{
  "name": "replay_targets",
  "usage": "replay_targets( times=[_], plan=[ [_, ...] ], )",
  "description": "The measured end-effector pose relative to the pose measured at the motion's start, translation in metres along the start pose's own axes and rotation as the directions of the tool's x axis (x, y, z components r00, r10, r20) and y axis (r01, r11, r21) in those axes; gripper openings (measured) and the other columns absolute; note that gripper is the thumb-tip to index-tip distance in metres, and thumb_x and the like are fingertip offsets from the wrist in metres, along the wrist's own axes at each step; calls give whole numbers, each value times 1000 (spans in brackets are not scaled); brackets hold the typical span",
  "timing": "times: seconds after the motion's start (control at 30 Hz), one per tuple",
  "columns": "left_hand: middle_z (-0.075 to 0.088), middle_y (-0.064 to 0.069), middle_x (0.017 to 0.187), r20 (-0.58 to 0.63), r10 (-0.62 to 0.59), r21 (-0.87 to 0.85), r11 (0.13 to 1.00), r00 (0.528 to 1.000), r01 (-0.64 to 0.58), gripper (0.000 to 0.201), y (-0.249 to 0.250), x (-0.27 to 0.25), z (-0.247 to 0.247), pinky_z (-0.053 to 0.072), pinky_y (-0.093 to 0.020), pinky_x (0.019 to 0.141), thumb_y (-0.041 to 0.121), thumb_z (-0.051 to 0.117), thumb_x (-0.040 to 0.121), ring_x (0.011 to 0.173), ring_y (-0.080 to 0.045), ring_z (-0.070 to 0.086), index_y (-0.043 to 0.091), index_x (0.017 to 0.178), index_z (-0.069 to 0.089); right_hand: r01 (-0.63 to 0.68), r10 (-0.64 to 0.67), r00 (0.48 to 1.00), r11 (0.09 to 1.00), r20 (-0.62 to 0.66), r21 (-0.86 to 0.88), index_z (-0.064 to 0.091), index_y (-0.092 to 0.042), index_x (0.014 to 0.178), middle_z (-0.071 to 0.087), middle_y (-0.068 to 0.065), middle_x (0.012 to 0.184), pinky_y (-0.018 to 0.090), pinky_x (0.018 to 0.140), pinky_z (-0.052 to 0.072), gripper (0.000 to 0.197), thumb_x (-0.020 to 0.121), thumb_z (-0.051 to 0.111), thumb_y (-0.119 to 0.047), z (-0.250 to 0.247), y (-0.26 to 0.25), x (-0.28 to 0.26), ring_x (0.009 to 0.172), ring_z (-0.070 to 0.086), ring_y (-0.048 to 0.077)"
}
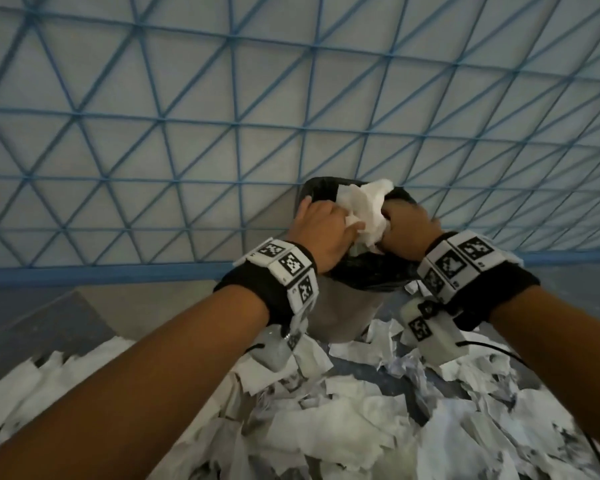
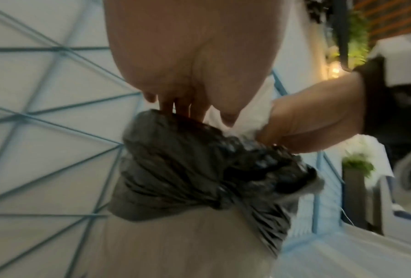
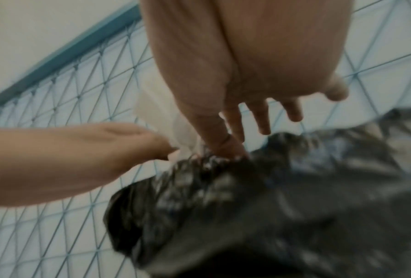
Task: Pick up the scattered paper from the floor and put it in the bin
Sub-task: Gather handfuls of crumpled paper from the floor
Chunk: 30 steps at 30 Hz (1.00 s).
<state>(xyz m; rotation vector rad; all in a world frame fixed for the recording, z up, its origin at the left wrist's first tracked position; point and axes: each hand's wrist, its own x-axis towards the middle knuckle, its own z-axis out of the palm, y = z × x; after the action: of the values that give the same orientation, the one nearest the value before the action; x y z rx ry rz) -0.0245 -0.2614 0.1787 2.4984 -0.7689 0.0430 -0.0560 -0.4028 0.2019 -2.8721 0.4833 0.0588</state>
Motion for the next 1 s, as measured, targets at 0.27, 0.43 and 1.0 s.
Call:
replay_targets(
  times=[0.27,0.43,1.0],
  plan=[
    [39,-12,147,-154,-19,-203,979,988,-12,45,-45,-9,-42,22,-25,113,22,48,95,136,-22,36,5,136,44,188,-17,879,931,-477,314,48,-13,122,42,16,134,42,108,28,52,72,46,1,-20,-45,-24,127,34,34],
    [52,-19,133,-48,-192,-138,973,980,184,51,-125,-43,-28,34,-32,109,33,52,84,128,-32,46,7,127,55,739,-645,662,647,-383,187,54,-6,89,52,10,91,31,78,35,27,66,42,3,43,-93,-79,91,43,23],
    [7,-4,158,682,-307,356,932,664,66,58,-183,-153,106,26,-54,112,41,49,90,141,-47,6,33,142,27,81,-204,797,969,569,234,28,-11,142,33,18,147,28,103,33,57,89,46,-9,266,-63,-32,133,36,30]
  ],
)
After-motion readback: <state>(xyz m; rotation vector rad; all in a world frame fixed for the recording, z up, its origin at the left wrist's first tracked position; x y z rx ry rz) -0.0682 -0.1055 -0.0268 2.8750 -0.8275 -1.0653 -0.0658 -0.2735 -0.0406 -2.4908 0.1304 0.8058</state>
